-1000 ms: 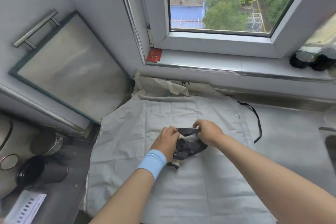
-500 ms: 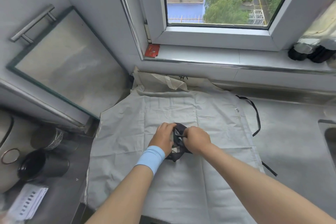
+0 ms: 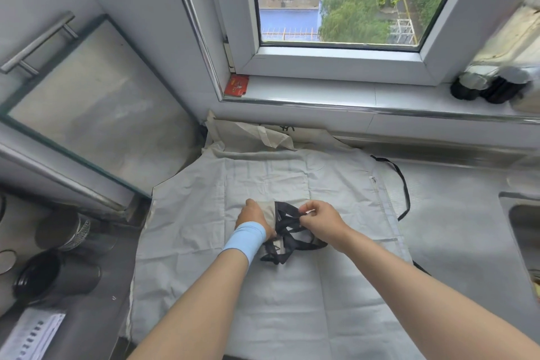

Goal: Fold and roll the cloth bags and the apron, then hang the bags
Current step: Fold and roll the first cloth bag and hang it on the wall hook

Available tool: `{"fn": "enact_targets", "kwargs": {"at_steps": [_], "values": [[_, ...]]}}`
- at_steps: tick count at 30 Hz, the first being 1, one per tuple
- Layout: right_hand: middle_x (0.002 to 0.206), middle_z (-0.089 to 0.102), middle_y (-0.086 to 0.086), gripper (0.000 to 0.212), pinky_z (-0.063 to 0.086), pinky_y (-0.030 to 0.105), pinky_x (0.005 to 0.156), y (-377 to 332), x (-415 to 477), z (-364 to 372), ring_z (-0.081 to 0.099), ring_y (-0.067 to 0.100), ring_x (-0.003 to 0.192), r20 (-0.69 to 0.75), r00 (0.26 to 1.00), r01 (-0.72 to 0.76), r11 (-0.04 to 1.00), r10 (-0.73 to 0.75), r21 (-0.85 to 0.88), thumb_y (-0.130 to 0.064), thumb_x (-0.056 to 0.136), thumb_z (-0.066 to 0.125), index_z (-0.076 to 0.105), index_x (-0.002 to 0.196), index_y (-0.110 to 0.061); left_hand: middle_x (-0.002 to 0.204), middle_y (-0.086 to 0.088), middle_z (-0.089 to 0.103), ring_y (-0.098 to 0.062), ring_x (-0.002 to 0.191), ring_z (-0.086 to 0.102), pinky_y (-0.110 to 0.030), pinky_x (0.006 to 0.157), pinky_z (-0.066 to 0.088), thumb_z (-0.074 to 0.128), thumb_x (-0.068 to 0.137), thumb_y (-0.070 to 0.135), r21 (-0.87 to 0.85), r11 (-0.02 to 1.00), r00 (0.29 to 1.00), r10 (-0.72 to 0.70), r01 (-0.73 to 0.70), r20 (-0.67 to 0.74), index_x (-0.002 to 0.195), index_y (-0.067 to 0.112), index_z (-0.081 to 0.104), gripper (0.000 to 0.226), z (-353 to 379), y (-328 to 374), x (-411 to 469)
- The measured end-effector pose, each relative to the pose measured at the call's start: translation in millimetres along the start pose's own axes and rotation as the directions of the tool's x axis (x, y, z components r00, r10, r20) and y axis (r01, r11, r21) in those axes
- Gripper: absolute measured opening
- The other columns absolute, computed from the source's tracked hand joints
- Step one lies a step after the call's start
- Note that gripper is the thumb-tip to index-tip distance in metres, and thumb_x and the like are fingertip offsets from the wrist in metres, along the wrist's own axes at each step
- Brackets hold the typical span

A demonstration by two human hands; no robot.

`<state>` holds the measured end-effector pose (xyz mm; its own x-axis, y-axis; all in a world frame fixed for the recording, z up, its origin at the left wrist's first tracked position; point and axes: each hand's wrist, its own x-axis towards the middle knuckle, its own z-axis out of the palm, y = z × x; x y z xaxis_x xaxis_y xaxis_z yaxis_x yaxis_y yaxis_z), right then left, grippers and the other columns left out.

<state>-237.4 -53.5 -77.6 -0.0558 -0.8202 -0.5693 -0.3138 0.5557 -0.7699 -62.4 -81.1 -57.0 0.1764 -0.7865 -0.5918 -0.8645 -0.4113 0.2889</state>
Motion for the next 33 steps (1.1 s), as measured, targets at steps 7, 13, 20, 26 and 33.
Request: {"fn": "enact_targets", "kwargs": {"at_steps": [7,13,20,26,33], "values": [[0.072,0.065,-0.007,0.024,0.045,0.024,0.058,-0.8,2.1,-11.4,0.054,0.008,0.058,0.063,0.981,0.194,0.896,-0.184,-0.4,-0.012,0.085,0.055,0.062,0.072,-0.031,0.094,0.0,0.064,-0.021,0.082,0.063,-0.027,0.069,0.05,0.075,0.066,0.02,-0.098,0.994,0.988,0.051,-0.037,0.143,0.099,0.018,0.061,0.035,-5.2,2.3,3.0],[0.067,0.065,0.004,0.019,0.036,0.022,0.04,-2.3,-0.9,-6.6,0.056,0.023,0.04,0.144,0.989,0.011,0.999,-0.018,0.048,-0.006,0.082,0.048,0.06,0.091,-0.017,0.103,-0.008,0.07,-0.026,0.096,0.066,-0.036,0.092,0.052,0.077,0.063,0.013,-0.483,0.874,0.978,0.052,0.053,0.202,0.107,0.009,0.065,0.045,-11.1,-3.2,7.1],[0.068,0.061,-0.003,0.027,0.028,0.019,0.043,-12.6,2.4,-7.4,0.049,0.014,0.048,0.437,0.898,-0.046,0.976,-0.053,0.212,-0.012,0.093,0.056,0.076,0.09,-0.029,0.104,-0.014,0.073,-0.032,0.099,0.068,-0.048,0.096,0.051,0.078,0.062,0.005,-0.689,0.723,0.956,0.168,0.045,0.239,0.108,0.006,0.066,0.048,-27.5,-16.1,6.1],[0.056,0.046,-0.005,0.035,0.024,0.018,0.043,-22.3,6.8,10.5,0.037,0.012,0.044,0.33,0.939,-0.08,0.994,0.099,-0.071,-0.055,0.06,0.08,0.06,0.067,-0.027,0.114,-0.006,0.064,-0.021,0.098,0.066,-0.034,0.087,0.054,0.087,0.049,0.027,-0.642,0.766,0.987,0.13,-0.04,0.093,0.132,0.021,0.043,0.094,-22.3,-15.7,0.5],[0.064,0.058,-0.006,0.023,0.033,0.023,0.052,-28.9,15.3,0.0,0.056,0.019,0.066,0.058,0.997,0.071,0.659,-0.041,-0.749,-0.036,0.072,0.064,0.056,0.062,-0.018,0.11,0.003,0.052,-0.017,0.093,0.055,-0.023,0.084,0.039,0.083,0.069,0.018,-0.394,0.902,0.98,0.197,-0.177,0.01,0.147,0.034,0.018,0.103,0.6,-30.9,10.6]]}}
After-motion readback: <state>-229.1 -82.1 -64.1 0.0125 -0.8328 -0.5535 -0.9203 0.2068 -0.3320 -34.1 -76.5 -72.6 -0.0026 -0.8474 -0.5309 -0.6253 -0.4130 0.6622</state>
